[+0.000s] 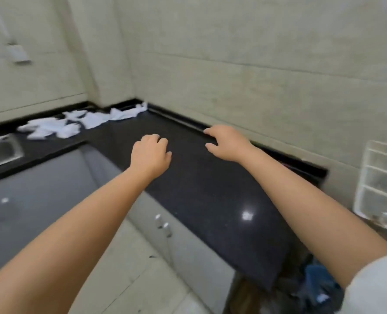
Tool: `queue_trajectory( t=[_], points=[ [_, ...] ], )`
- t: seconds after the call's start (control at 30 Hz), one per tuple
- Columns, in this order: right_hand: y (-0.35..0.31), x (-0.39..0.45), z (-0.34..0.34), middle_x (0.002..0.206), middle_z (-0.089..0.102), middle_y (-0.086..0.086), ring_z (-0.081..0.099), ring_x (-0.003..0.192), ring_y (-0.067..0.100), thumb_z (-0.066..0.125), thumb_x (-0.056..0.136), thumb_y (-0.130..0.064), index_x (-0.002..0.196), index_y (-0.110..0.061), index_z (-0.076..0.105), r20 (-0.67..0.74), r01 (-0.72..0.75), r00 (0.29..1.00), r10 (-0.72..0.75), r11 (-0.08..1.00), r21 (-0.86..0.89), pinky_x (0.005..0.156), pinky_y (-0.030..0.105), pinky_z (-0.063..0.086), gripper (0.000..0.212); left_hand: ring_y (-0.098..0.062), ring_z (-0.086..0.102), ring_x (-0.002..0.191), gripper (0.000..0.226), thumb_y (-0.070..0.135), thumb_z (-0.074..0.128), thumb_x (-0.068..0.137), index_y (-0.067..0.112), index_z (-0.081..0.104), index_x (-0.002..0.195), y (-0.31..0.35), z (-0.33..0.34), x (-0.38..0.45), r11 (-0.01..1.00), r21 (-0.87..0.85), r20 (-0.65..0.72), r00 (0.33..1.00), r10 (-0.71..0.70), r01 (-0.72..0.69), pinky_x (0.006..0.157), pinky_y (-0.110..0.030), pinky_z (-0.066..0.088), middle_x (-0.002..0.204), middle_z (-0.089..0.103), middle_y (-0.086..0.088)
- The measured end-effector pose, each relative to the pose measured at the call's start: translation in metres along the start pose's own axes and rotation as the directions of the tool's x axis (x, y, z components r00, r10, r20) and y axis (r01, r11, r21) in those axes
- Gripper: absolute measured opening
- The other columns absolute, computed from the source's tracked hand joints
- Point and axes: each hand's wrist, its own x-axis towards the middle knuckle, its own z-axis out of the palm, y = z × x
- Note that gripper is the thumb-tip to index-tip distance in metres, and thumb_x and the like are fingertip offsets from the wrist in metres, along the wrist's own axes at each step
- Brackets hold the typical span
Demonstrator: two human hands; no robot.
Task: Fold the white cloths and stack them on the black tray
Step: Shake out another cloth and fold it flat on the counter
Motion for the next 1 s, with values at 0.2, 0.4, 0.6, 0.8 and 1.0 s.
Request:
queue_trajectory(
  t=[0.2,0.4,0.6,0.8,1.0],
  points=[
    [-0.131,0.101,0.062,0.135,0.048,0.008,0.047,0.123,0.026,0.049,0.09,-0.033,0.132,-0.015,0.045,0.012,0.185,0.983,-0.186,0.981,0.053,0.095,0.038,0.044,0.045,-0.031,0.042,0.124,0.041,0.034,0.043,0.094,0.009,0.05,0.126,-0.164,0.0,-0.032,0.949,0.079,0.012,0.951,-0.309,0.307,0.097,-0.04,0.038,0.132,0.05,-0.012],
    [-0.223,0.211,0.135,0.131,0.051,0.011,0.051,0.117,0.028,0.051,0.09,-0.033,0.126,-0.011,0.05,0.053,0.308,0.947,-0.317,0.942,0.138,0.093,0.039,0.047,0.042,-0.032,0.043,0.122,0.042,0.034,0.043,0.094,0.008,0.049,0.127,-0.296,0.022,-0.014,0.866,0.161,0.003,0.877,-0.48,0.473,0.096,-0.041,0.038,0.131,0.05,-0.012],
    [-0.281,0.36,0.184,0.127,0.056,0.016,0.052,0.117,0.03,0.053,0.088,-0.027,0.122,-0.006,0.055,0.102,0.357,0.918,-0.384,0.91,0.212,0.095,0.04,0.046,0.04,-0.032,0.047,0.115,0.035,0.031,0.044,0.092,0.008,0.053,0.117,-0.42,0.047,0.063,0.812,0.182,0.03,0.823,-0.568,0.554,0.088,-0.038,0.042,0.121,0.054,-0.012],
    [-0.321,0.481,0.241,0.122,0.061,0.015,0.055,0.114,0.029,0.053,0.088,-0.023,0.121,-0.005,0.056,0.185,0.298,0.916,-0.357,0.911,0.284,0.09,0.033,0.045,0.038,-0.03,0.046,0.117,0.037,0.03,0.044,0.093,0.009,0.052,0.121,-0.519,0.081,0.118,0.803,0.195,0.094,0.805,-0.586,0.562,0.091,-0.039,0.042,0.123,0.054,-0.011],
    [-0.378,0.576,0.32,0.116,0.064,0.014,0.057,0.108,0.028,0.052,0.088,-0.023,0.121,-0.007,0.056,0.278,0.283,0.886,-0.372,0.907,0.311,0.087,0.035,0.047,0.038,-0.028,0.045,0.12,0.038,0.031,0.043,0.093,0.01,0.051,0.125,-0.626,0.132,0.167,0.794,0.182,0.178,0.775,-0.606,0.579,0.095,-0.04,0.042,0.126,0.053,-0.01]
  ],
)
